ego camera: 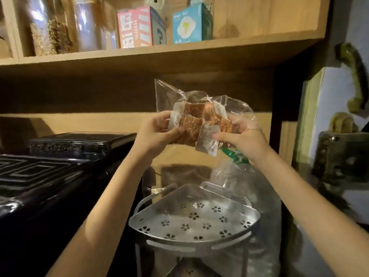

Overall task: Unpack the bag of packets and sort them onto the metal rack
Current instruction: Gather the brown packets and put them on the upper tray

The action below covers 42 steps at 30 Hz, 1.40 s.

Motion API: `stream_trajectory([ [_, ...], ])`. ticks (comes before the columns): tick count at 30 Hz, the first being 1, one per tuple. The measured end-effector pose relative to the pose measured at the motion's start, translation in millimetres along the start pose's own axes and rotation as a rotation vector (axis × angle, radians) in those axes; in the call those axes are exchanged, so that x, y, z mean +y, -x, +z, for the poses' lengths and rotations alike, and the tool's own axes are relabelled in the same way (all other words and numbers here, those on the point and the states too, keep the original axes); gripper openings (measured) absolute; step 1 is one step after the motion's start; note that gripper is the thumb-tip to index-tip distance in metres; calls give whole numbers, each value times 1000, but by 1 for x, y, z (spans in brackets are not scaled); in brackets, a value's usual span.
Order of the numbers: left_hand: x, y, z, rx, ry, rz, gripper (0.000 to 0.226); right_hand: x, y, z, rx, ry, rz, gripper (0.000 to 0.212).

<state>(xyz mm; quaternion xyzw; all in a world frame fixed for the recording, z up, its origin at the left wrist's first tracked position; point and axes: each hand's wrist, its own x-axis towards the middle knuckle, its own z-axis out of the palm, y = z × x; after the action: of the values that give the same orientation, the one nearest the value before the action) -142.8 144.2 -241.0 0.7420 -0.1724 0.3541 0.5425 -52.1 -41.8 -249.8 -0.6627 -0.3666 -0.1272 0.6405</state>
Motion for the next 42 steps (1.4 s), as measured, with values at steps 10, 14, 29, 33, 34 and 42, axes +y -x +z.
stream_trajectory([
  [10, -78, 48, 6, 54, 30, -313, 25, 81, 39, 14, -73, 89, 290, 73],
  [14, -92, 64, 10, 52, 37, -397, 23, 95, 53, 13, -130, 137, 331, 49],
  [29, -94, 96, 1, -156, -145, -545, 50, 92, 77, -19, -311, 54, 483, 41],
  [33, -90, 99, -5, -194, -246, -577, 58, 91, 79, -35, -329, 30, 554, 27],
  [34, -89, 99, -6, -166, -255, -572, 55, 91, 79, -37, -310, 61, 541, 27],
  [42, -87, 92, -10, 98, -184, -515, 29, 80, 71, -45, -71, 12, 446, 27],
])
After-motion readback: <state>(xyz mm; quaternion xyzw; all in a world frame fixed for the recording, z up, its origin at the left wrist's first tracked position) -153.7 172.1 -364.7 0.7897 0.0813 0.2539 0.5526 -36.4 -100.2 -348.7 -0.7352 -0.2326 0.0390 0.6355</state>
